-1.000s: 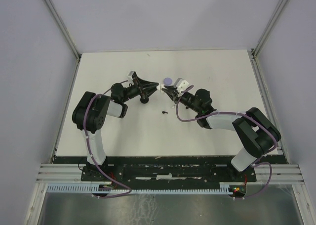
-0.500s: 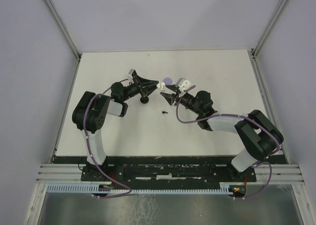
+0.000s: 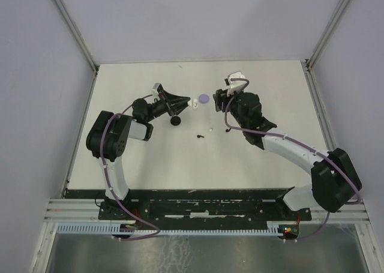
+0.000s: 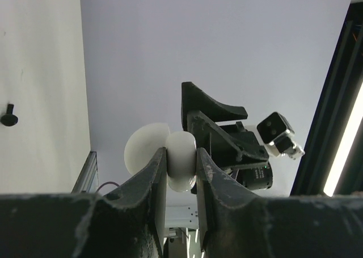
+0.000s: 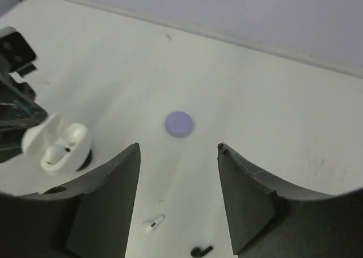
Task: Insert the wireless bluetooth earbuds into the charging case
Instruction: Pick up the earbud from the center of the board.
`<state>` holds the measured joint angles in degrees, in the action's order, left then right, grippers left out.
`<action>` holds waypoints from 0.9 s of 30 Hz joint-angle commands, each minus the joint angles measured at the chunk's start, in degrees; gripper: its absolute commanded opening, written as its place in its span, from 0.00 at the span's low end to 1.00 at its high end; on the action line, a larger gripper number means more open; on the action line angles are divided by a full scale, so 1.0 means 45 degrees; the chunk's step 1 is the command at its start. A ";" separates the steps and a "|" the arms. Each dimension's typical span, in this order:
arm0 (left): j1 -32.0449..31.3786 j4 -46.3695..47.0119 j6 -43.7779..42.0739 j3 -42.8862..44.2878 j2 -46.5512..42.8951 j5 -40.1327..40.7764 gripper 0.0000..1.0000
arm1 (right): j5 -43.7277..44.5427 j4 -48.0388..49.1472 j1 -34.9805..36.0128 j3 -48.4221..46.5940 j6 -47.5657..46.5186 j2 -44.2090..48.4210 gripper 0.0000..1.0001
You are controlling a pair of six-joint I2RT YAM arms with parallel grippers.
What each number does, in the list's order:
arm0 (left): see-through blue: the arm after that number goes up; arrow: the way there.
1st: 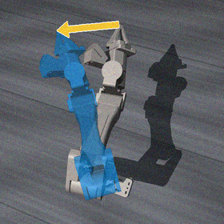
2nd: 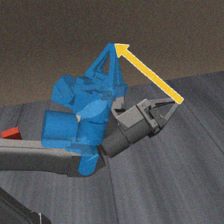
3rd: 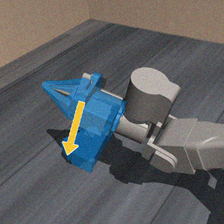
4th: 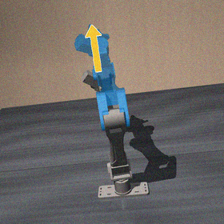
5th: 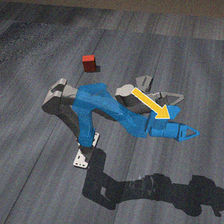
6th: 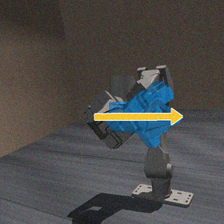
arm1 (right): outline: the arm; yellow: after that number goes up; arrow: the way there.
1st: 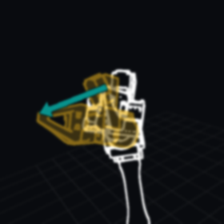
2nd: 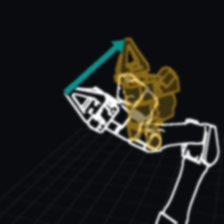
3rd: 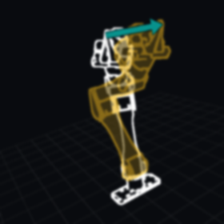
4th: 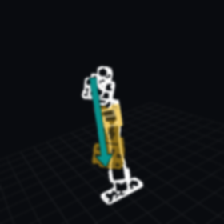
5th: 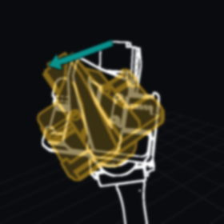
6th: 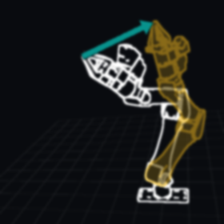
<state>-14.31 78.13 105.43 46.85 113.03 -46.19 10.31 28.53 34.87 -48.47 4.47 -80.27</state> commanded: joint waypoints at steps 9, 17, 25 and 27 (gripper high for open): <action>0.0644 0.0467 -0.1049 -0.0509 -0.1188 -0.0302 0.03 | -0.0560 -1.2212 -0.0132 -0.5906 -0.0176 -0.4630 0.64; 0.0927 0.0747 -0.0942 -0.0917 -0.1460 -0.0376 0.03 | -0.0832 -1.2474 -0.0098 -0.5938 -0.0567 -0.5517 0.65; 0.0965 0.0803 -0.0950 -0.1016 -0.1393 -0.0360 0.03 | -0.1056 -1.2292 -0.0015 -0.5819 -0.0834 -0.6071 0.66; 0.0969 0.0864 -0.0920 -0.1036 -0.1353 -0.0342 0.03 | -0.1114 -1.2149 0.0022 -0.5810 -0.0854 -0.6158 0.66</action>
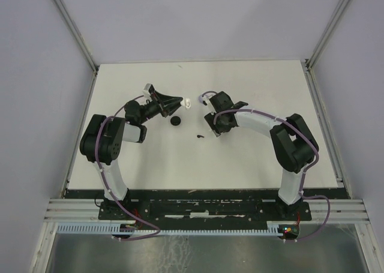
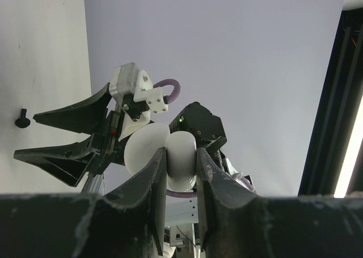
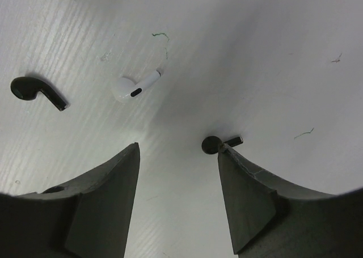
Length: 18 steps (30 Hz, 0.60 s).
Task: Insert the wireless bluetooth earbuds into the charging case
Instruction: Pick up the earbud from the center of the board.
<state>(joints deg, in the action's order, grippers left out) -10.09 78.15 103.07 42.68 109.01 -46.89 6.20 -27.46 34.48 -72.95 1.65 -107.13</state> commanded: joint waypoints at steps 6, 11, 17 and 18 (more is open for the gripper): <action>0.0062 0.1078 -0.0276 -0.0166 -0.0398 -0.0207 0.03 | -0.0129 0.0672 0.0234 -0.0479 -0.0230 -0.0545 0.66; 0.0142 0.1264 -0.0171 -0.0223 -0.0377 -0.0238 0.03 | -0.0127 0.0710 0.0330 -0.0755 -0.0250 -0.0937 0.66; 0.0229 0.1459 -0.0053 -0.0321 -0.0358 -0.0271 0.03 | -0.0044 0.0870 0.0366 -0.1102 -0.0250 -0.1328 0.66; 0.0257 0.1500 -0.0028 -0.0338 -0.0358 -0.0271 0.03 | 0.0010 0.0866 0.0368 -0.1188 -0.0232 -0.1415 0.66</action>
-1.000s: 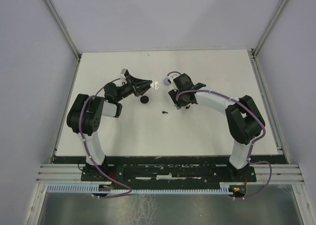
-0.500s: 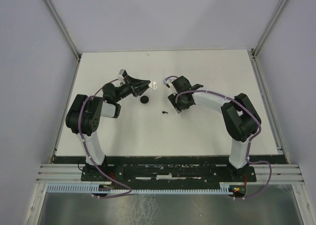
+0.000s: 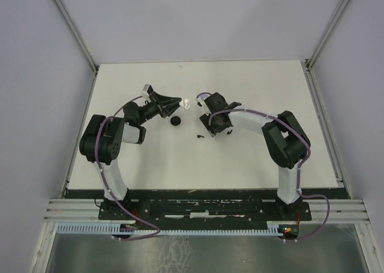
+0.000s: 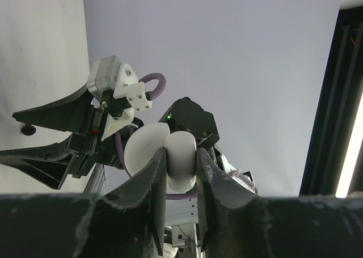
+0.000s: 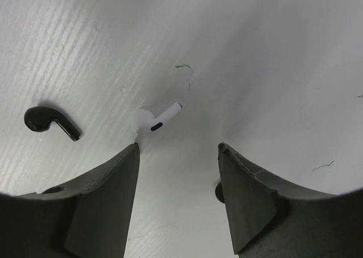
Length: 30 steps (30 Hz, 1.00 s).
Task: Insert the wireless bluetooth earbuds into the charging case
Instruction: Pick up the earbud from the center of the board.
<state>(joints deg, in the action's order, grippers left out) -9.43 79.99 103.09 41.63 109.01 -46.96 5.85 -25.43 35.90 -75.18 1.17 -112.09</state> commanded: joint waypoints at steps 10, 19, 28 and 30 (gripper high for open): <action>0.0258 0.1286 0.0082 -0.0207 -0.0320 -0.0307 0.03 | 0.0547 0.0720 0.0051 -0.1150 -0.0023 -0.0819 0.66; 0.0266 0.1292 0.0098 -0.0207 -0.0260 -0.0324 0.03 | 0.0868 0.0807 -0.0032 -0.1480 0.0297 -0.1181 0.66; 0.0299 0.1303 0.0108 -0.0207 -0.0236 -0.0307 0.03 | 0.0383 0.0679 -0.0194 -0.1562 0.0566 -0.1252 0.61; 0.0293 0.1296 0.0108 -0.0226 -0.0240 -0.0289 0.03 | 0.0061 0.0652 -0.0198 -0.1527 0.0687 -0.1231 0.58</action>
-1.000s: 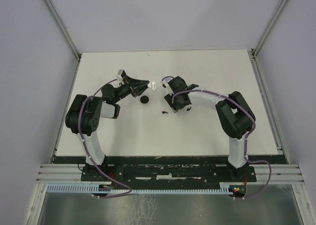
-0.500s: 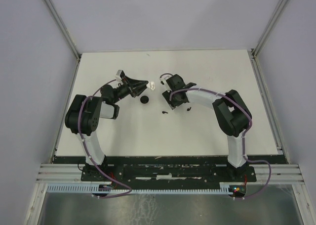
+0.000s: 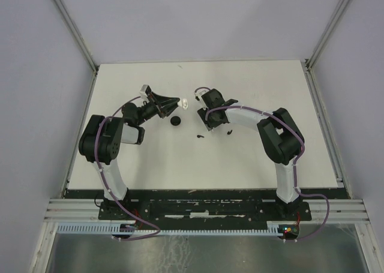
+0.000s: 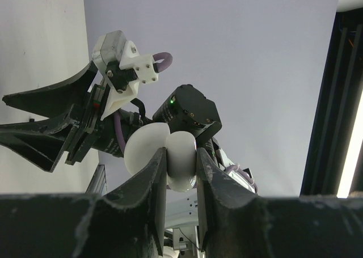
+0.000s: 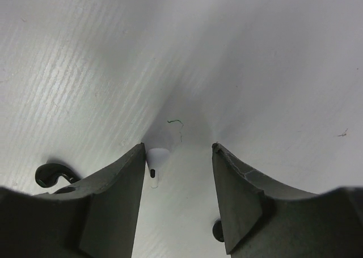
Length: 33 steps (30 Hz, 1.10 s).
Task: Insert the wireless bluetooth earbuds into the charging case
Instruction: Pick up the earbud from the center of the board.
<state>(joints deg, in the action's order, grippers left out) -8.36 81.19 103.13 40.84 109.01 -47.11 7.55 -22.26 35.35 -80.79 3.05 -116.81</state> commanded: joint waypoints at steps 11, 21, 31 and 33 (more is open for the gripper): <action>0.0060 0.0995 0.0128 -0.0019 -0.0260 -0.0292 0.03 | -0.1066 -0.0388 -0.0065 -0.0314 0.0952 -0.0317 0.47; 0.0071 0.0977 0.0167 0.0065 -0.0250 -0.0312 0.03 | -0.1202 -0.0829 -0.0128 -0.0597 0.1297 -0.0609 0.35; 0.0080 0.0916 0.0118 0.0065 -0.0299 -0.0322 0.03 | -0.1066 -0.0951 -0.0271 -0.0610 0.1373 -0.0370 0.17; 0.0073 0.0830 0.0056 0.0055 -0.0335 -0.0331 0.03 | -0.1032 -0.0838 -0.0319 -0.0521 0.1373 -0.0124 0.14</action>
<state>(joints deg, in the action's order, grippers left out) -8.32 81.19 103.15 40.84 109.01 -47.13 2.50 -24.40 34.48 -82.50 8.78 -117.93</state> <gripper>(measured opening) 0.302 0.197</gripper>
